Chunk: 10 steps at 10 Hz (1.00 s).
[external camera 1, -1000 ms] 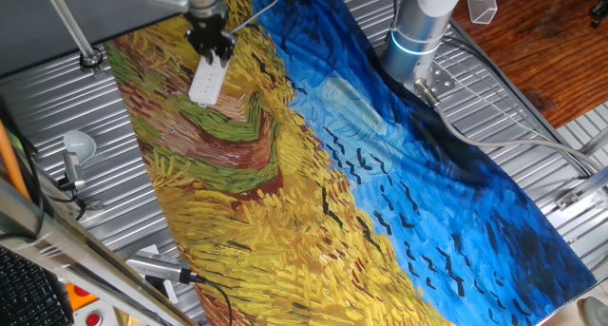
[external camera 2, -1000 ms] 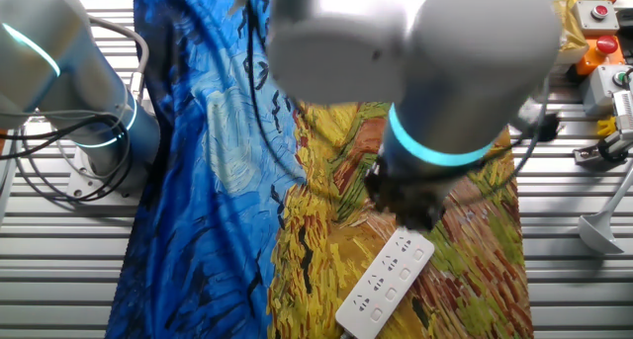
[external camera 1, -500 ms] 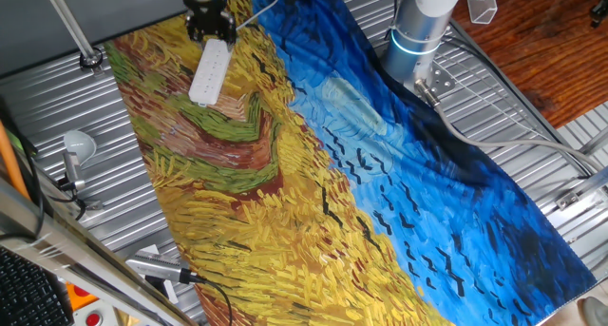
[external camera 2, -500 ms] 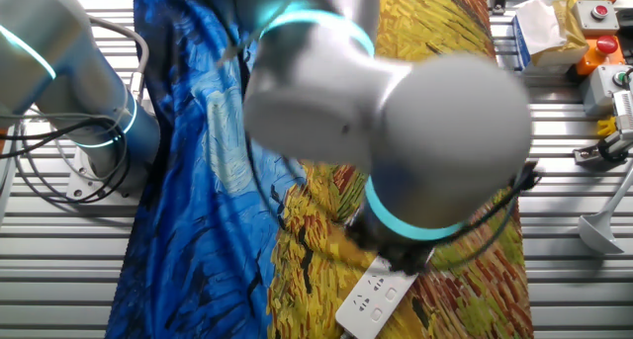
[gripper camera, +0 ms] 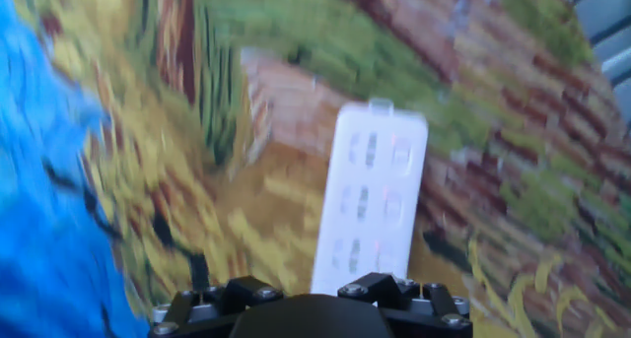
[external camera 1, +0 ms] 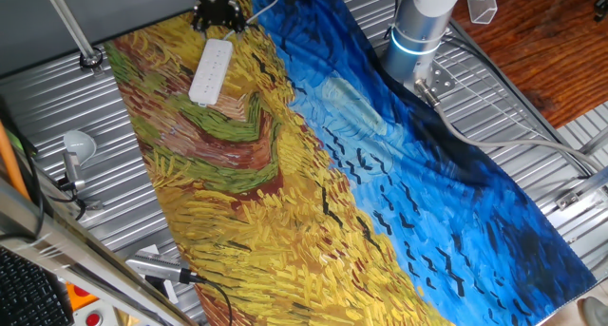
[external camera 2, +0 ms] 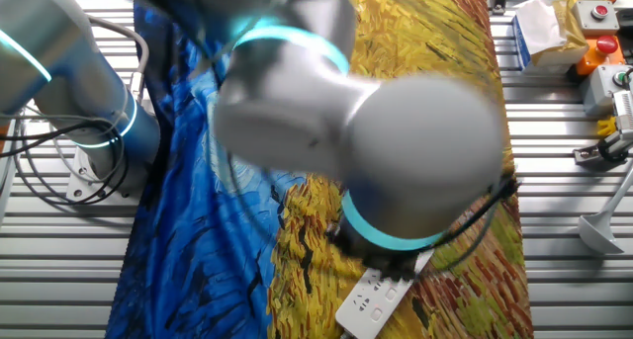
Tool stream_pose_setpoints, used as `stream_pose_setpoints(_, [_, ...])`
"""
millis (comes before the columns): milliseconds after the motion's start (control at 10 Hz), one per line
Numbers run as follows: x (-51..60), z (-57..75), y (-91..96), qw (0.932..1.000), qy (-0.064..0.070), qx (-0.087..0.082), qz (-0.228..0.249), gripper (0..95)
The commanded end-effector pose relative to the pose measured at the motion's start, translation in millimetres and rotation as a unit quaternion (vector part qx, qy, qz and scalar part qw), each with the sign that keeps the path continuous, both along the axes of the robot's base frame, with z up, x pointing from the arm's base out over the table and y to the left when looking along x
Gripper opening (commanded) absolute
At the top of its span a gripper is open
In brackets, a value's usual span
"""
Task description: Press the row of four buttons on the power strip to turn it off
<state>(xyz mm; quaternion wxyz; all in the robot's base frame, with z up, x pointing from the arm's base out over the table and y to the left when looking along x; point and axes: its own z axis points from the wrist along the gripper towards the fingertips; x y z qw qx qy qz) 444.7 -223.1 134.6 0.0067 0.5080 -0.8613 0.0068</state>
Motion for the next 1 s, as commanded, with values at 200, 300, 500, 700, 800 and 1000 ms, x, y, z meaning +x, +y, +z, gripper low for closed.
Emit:
stream_pose_setpoints(200, [3.3, -9.5, 8.3, 0.9999, -0.006, 0.009, -0.006, 76.0])
stream_pose_setpoints(300, [1.5, -14.4, 6.7, 1.0000, -0.005, 0.006, -0.005, 76.0])
stream_pose_setpoints(500, [-1.6, -35.6, -3.2, 1.0000, -0.006, 0.001, 0.001, 76.0])
stream_pose_setpoints(700, [-2.6, -50.8, -12.2, 0.9999, -0.009, -0.002, 0.006, 76.0])
stream_pose_setpoints(800, [-3.7, -58.0, -17.5, 0.9999, -0.011, -0.002, 0.011, 76.0])
stream_pose_setpoints(1000, [-7.5, -60.3, -28.1, 0.9997, -0.014, -0.010, 0.020, 76.0])
